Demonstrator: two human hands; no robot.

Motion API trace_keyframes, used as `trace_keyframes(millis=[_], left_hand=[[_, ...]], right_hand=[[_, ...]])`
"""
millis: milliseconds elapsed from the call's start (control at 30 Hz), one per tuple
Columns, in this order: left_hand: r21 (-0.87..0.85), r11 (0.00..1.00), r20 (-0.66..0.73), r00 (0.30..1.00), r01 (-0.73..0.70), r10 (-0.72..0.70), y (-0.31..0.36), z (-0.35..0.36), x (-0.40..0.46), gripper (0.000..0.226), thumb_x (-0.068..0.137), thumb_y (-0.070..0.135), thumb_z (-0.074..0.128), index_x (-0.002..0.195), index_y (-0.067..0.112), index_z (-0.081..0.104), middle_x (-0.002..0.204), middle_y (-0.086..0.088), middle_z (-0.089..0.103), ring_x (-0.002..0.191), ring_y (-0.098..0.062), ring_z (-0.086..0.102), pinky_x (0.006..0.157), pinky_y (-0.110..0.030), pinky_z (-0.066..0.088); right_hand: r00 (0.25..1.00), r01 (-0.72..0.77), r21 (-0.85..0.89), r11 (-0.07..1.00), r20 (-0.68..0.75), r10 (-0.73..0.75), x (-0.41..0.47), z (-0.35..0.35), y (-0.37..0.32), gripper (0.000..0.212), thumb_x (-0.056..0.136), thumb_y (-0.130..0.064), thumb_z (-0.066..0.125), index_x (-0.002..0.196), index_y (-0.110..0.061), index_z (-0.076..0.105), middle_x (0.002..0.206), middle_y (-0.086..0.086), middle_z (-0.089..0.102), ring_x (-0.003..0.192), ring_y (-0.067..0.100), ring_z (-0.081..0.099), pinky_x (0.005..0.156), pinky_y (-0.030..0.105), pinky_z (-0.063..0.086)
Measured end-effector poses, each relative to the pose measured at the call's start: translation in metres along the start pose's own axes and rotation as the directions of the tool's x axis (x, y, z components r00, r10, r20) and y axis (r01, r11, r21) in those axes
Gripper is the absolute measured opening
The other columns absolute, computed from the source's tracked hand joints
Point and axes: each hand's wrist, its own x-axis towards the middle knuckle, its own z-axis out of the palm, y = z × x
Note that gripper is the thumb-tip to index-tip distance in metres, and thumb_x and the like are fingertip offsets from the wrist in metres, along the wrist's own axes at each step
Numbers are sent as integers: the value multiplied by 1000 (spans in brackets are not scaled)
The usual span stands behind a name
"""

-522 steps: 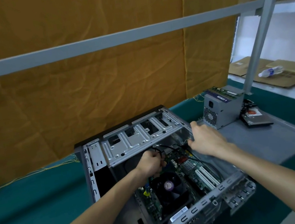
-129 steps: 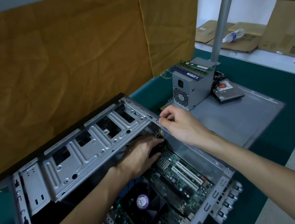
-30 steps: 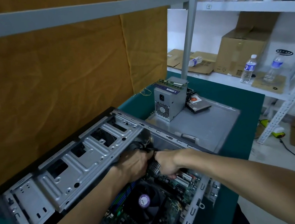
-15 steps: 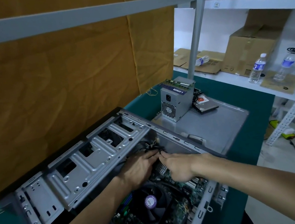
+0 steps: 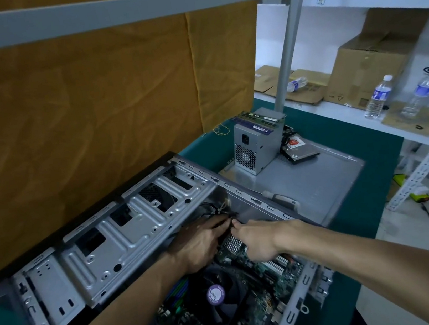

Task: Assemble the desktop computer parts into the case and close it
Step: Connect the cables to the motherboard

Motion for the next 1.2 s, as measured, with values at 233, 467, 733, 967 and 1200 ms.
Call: trace_keyframes(millis=[233,467,733,967,1200], left_hand=[[-45,996,14,997,72,-71,6,-2,-1,66,96,4,43,158,23,34,161,2,33,144,-23,35,115,-39,34],[-104,983,19,989,148,-147,9,-1,3,62,96,3,44,156,19,37,144,-6,44,130,-28,47,106,-40,41],[-88,969,94,970,232,-224,9,2,11,71,95,2,50,158,32,33,124,-3,38,104,-26,49,77,-30,38],[103,969,100,967,224,-234,16,-3,14,68,93,6,51,155,30,34,141,-9,37,126,-35,47,99,-43,43],[122,964,123,960,235,-250,21,-7,15,71,94,4,48,157,30,29,140,-8,36,122,-33,49,95,-42,43]], right_hand=[[1000,12,11,1000,-14,-12,-5,-1,-2,77,95,1,42,164,-10,8,171,3,-7,156,26,15,125,41,25],[998,26,37,999,-59,-24,-5,2,-5,69,100,-4,45,162,-5,14,171,9,-6,156,28,17,124,37,25],[1000,-19,58,998,-14,20,-2,-4,-5,70,96,-3,43,161,-3,17,171,10,-1,154,30,22,123,40,30],[998,-61,117,991,-14,63,-5,-2,-7,63,89,-7,45,151,-3,39,162,17,33,143,35,41,116,44,41],[997,-78,128,989,3,78,-5,-6,-6,47,86,-5,45,130,-1,58,131,17,61,116,34,62,100,47,54]])
